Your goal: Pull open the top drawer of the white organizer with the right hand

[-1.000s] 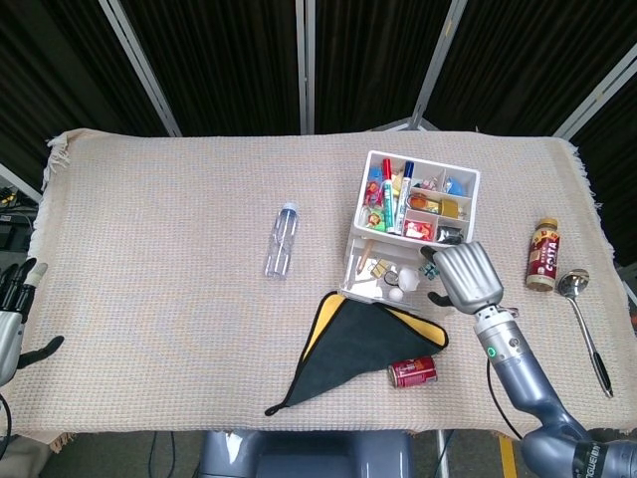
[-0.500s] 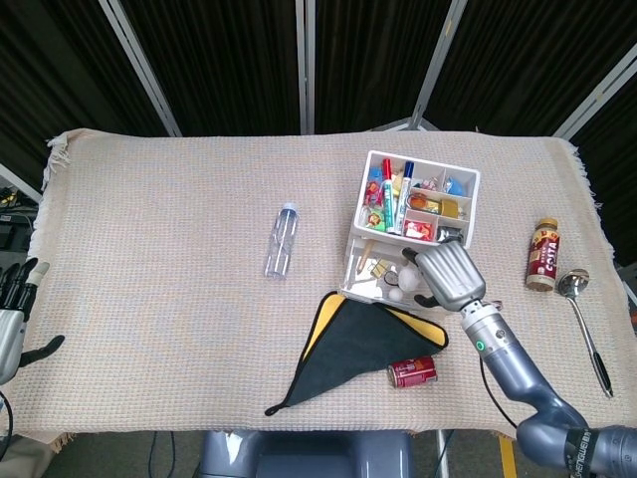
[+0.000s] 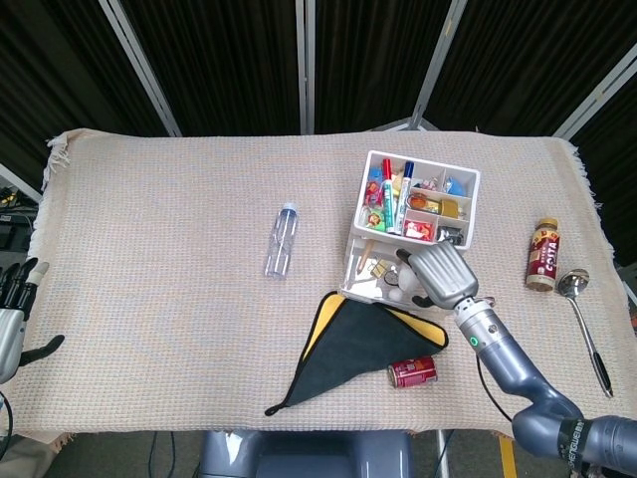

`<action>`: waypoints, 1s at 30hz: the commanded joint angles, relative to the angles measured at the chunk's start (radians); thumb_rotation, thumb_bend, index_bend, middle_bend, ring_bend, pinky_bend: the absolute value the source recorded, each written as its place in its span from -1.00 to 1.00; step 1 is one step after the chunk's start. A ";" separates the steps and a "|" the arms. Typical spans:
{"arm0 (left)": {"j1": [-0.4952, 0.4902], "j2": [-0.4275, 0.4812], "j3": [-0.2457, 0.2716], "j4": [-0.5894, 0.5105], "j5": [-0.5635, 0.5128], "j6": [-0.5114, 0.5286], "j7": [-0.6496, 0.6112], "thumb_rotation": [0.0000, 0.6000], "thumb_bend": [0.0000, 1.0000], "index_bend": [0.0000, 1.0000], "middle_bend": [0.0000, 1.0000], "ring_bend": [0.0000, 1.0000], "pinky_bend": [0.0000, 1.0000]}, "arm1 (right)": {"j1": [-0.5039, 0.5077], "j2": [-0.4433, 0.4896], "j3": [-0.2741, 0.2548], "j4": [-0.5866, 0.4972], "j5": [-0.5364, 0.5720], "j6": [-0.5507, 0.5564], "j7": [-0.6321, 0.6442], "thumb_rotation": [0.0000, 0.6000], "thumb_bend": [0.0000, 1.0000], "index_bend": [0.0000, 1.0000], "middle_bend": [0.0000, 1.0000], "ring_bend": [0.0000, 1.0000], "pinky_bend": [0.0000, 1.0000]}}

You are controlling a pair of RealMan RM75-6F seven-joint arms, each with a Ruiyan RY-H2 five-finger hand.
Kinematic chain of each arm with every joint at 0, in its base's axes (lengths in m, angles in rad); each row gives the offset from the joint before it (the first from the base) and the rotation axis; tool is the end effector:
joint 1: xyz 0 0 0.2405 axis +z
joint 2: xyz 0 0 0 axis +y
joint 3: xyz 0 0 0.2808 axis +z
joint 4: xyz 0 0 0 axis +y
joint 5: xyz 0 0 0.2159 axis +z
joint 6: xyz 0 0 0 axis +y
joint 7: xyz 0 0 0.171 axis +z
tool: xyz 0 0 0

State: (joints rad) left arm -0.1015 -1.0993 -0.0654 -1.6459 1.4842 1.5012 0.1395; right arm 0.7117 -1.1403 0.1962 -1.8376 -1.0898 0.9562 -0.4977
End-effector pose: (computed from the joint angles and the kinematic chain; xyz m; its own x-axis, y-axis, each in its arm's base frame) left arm -0.3260 0.2187 0.1739 0.5041 -0.0358 0.8629 0.8633 -0.0075 -0.5046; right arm -0.1506 -0.3728 0.0854 0.6012 -0.1583 0.7833 -0.7614 -0.4109 0.5014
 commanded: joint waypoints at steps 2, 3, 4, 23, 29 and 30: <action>-0.001 0.000 0.000 0.000 0.000 -0.001 0.001 1.00 -0.78 -1.00 -1.00 -1.00 -1.00 | 0.015 0.005 -0.009 -0.002 0.032 -0.007 -0.030 1.00 -1.00 -0.18 1.00 1.00 0.34; -0.001 -0.001 0.001 0.000 0.001 -0.001 0.002 1.00 -0.78 -1.00 -1.00 -1.00 -1.00 | 0.018 0.003 -0.011 -0.001 0.040 -0.006 -0.036 1.00 -1.00 -0.18 1.00 1.00 0.35; -0.001 -0.001 0.001 0.000 0.002 -0.001 0.002 1.00 -0.79 -1.00 -1.00 -1.00 -1.00 | 0.020 0.003 -0.012 -0.001 0.047 -0.008 -0.037 1.00 -1.00 -0.18 1.00 1.00 0.35; -0.003 0.001 -0.001 0.003 -0.006 -0.005 -0.007 1.00 -0.79 -1.00 -1.00 -1.00 -1.00 | 0.061 -0.045 -0.021 0.048 0.075 -0.020 -0.005 1.00 -1.00 -0.06 1.00 1.00 0.34; -0.006 -0.001 -0.001 0.006 -0.010 -0.011 -0.007 1.00 -0.79 -1.00 -1.00 -1.00 -1.00 | 0.064 -0.057 -0.028 0.067 0.067 -0.027 0.026 1.00 -0.98 0.03 1.00 1.00 0.34; -0.006 -0.001 -0.001 0.006 -0.009 -0.010 -0.007 1.00 -0.79 -1.00 -1.00 -1.00 -1.00 | 0.064 -0.059 -0.029 0.070 0.064 -0.027 0.029 1.00 -0.97 0.04 1.00 1.00 0.34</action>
State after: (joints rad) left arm -0.1074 -1.1003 -0.0668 -1.6398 1.4749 1.4913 0.1321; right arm 0.7757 -1.1971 0.1686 -1.7693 -1.0239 0.9298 -0.4710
